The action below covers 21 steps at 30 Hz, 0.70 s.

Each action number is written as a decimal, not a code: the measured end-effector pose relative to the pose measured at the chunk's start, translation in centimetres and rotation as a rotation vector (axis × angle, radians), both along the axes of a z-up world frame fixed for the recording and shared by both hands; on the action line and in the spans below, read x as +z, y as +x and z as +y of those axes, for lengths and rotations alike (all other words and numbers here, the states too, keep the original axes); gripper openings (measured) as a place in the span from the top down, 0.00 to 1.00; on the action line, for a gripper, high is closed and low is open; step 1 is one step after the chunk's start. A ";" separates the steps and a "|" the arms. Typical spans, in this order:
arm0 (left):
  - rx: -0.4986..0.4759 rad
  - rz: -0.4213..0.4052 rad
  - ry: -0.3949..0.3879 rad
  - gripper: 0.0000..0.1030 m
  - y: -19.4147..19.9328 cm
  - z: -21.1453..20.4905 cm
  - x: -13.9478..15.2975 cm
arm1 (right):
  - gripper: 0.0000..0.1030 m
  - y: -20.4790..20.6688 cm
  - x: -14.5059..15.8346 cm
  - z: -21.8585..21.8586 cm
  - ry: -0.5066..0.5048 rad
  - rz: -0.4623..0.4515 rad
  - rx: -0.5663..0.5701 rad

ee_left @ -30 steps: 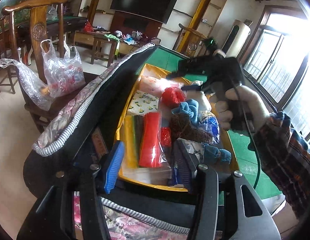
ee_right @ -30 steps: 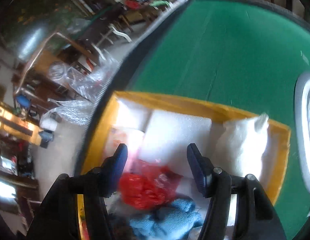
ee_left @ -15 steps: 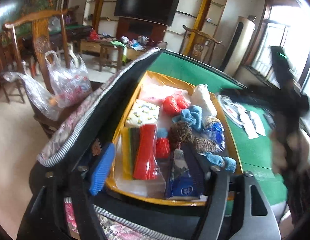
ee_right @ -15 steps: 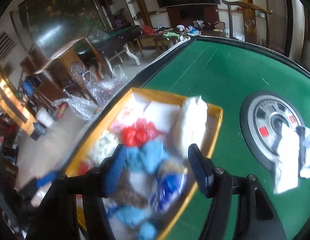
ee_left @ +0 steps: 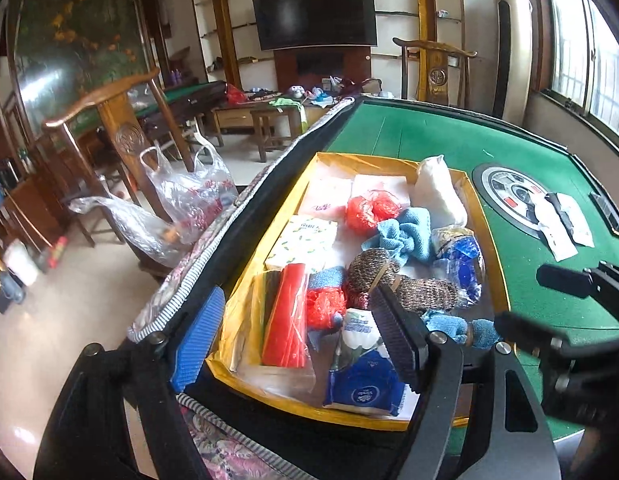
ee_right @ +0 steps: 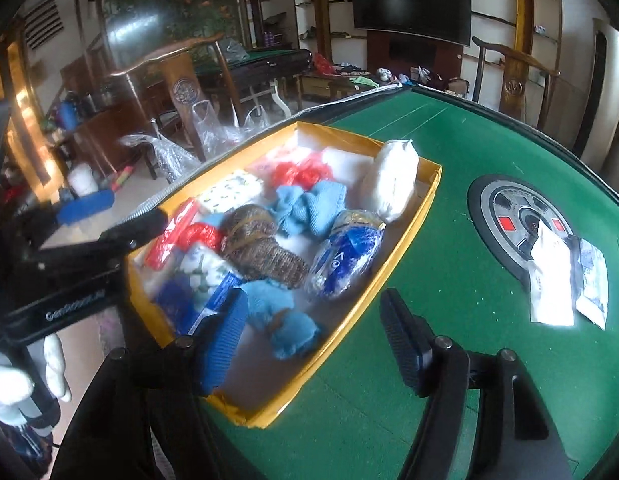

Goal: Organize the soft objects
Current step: 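Lift both open grippers out of the tray back over the table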

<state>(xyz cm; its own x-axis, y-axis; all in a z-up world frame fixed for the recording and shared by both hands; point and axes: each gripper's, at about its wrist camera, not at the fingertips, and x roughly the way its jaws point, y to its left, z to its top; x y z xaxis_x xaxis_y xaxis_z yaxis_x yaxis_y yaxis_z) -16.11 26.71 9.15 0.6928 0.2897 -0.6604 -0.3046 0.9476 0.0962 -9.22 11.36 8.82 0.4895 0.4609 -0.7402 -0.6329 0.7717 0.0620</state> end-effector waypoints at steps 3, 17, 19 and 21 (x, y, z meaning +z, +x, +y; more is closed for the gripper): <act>0.001 0.003 0.023 0.22 0.1 -0.9 0.4 | 0.38 -1.0 0.0 -0.6 -0.004 -0.023 0.009; -0.042 0.002 0.082 0.22 1.2 -6.0 1.4 | 0.35 -0.4 -0.2 -7.5 0.045 -0.008 -0.105; -0.058 0.006 0.085 0.22 1.5 -6.8 1.4 | 0.34 0.0 -0.1 -9.0 0.057 -0.001 -0.134; -0.073 0.008 0.091 0.22 1.7 -7.7 1.4 | 0.34 0.3 -0.2 -10.7 0.066 0.008 -0.170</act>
